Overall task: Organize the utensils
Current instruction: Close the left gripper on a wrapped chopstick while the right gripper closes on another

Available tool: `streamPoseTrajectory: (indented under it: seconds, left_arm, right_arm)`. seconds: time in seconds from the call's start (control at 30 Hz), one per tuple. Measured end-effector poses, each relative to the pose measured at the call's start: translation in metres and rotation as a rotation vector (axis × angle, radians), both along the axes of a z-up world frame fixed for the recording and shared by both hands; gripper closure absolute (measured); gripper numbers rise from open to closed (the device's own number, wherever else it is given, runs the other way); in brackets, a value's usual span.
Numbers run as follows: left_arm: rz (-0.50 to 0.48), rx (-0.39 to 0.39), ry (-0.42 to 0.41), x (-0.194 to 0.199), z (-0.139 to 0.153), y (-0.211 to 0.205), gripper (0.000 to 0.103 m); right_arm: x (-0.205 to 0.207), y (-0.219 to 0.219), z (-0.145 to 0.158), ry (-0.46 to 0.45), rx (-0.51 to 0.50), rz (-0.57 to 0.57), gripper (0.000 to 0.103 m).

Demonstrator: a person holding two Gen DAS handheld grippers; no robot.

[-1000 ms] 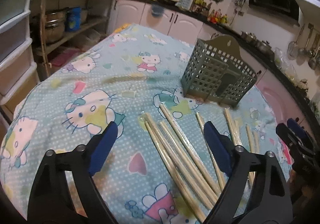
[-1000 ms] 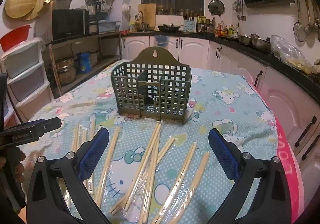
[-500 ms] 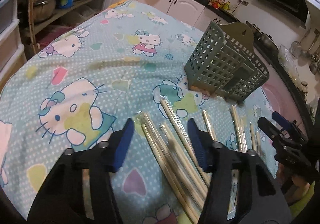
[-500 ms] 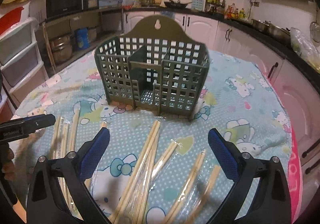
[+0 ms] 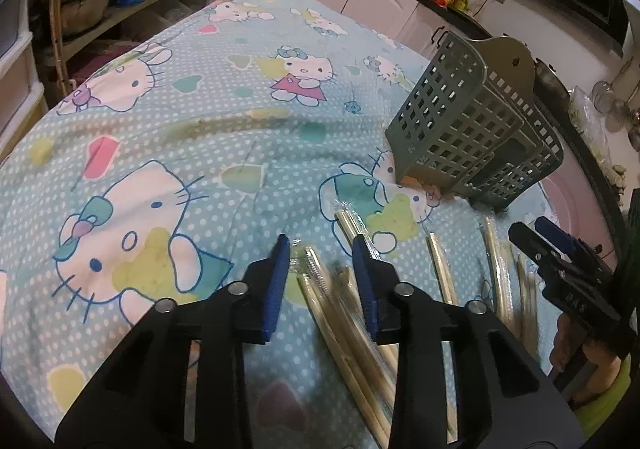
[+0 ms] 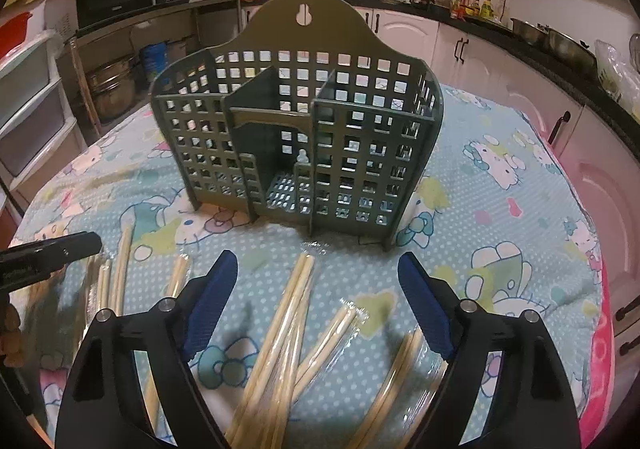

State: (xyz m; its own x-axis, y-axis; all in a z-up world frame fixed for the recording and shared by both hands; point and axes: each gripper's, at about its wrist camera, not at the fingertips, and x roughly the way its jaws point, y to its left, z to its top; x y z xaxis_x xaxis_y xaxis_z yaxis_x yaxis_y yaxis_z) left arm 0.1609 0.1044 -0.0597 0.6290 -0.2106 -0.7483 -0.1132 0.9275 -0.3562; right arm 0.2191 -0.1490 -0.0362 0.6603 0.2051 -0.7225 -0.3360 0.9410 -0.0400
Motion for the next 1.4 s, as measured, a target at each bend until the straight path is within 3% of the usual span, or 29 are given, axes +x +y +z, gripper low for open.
streamPoseTrajectory:
  seconds: [0.23,0.43,0.57,0.67,0.87,0.93,1.2,1.4]
  left_arm:
    - [-0.009,0.020,-0.005,0.005,-0.002,-0.002,0.102]
    - [-0.031,0.015,-0.038,0.006,0.008,-0.003,0.103]
    - [-0.040,0.008,-0.056,0.007,0.014,-0.003,0.103]
    - [-0.045,0.005,-0.069,0.008,0.019,-0.003,0.103]
    - [-0.054,0.011,-0.094,0.007,0.030,-0.008,0.103]
    - [-0.056,0.012,-0.101,0.006,0.033,-0.009,0.103]
    - [-0.066,0.019,-0.132,0.001,0.048,-0.014,0.103]
    - [-0.068,0.021,-0.160,-0.004,0.060,-0.017,0.103]
  right_arm:
    - [0.016,0.007,-0.010,0.036,-0.013,0.000,0.040]
    - [0.032,0.010,-0.022,0.071,0.002,-0.022,0.049]
    - [0.041,0.008,-0.025,0.096,0.027,-0.035,0.065]
    - [0.045,0.005,-0.026,0.099,0.040,-0.033,0.086]
    - [0.046,-0.005,-0.018,0.082,0.081,-0.011,0.092]
    - [0.044,-0.010,-0.014,0.084,0.107,-0.002,0.102]
    - [0.026,-0.027,0.011,0.056,0.191,0.054,0.102]
    - [0.028,-0.030,0.005,0.078,0.170,0.021,0.102]
